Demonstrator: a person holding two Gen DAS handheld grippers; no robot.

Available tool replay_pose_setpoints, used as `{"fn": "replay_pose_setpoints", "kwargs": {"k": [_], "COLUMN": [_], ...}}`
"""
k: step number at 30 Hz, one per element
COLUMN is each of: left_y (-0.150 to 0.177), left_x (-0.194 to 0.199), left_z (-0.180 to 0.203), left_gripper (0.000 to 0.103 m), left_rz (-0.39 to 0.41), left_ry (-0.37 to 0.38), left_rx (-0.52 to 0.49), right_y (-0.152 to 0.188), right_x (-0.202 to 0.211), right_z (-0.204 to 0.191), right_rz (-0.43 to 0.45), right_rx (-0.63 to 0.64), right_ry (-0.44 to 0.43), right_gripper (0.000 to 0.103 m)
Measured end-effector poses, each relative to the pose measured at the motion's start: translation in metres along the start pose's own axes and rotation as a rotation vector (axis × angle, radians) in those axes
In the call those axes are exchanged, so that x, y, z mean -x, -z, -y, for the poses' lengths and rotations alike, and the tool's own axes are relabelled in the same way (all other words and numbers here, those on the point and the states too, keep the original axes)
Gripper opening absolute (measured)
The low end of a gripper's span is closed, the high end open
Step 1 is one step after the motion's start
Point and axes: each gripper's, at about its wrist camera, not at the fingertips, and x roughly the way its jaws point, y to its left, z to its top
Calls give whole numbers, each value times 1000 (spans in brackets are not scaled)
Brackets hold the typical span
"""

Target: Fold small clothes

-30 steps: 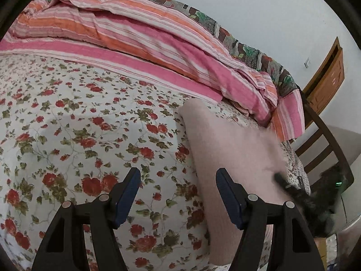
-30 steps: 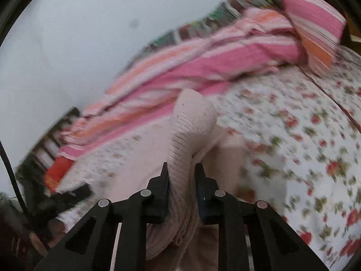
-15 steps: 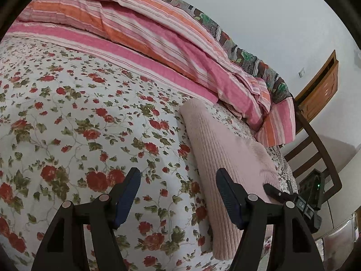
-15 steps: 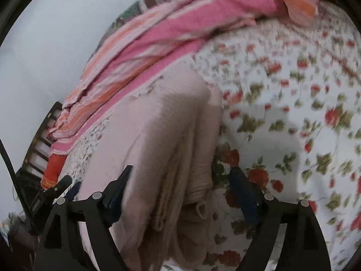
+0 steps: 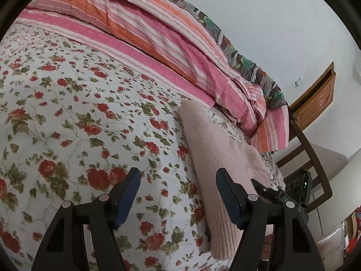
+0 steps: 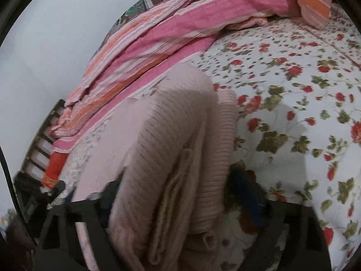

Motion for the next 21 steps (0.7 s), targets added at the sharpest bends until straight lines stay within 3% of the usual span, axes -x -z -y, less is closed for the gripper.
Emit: {"fn": "replay_pose_setpoints", "kwargs": {"k": [5, 9, 15, 21], "left_y": [1, -2, -5, -3], "left_x": [5, 16, 28, 34], "left_z": [9, 11, 4, -11], "left_gripper": [67, 67, 67, 67], "left_rz": [4, 38, 59, 67], "left_ry": [3, -37, -34, -21], "left_rx": [-35, -59, -55, -25], "right_y": [-4, -11, -23, -37], "right_x": [8, 39, 72, 71], "right_z": [-8, -23, -87, -141], "right_rz": [11, 109, 209, 256], "right_rx": [21, 13, 172, 310], "right_ry": [-10, -92, 5, 140], "right_gripper": [44, 38, 37, 36]}}
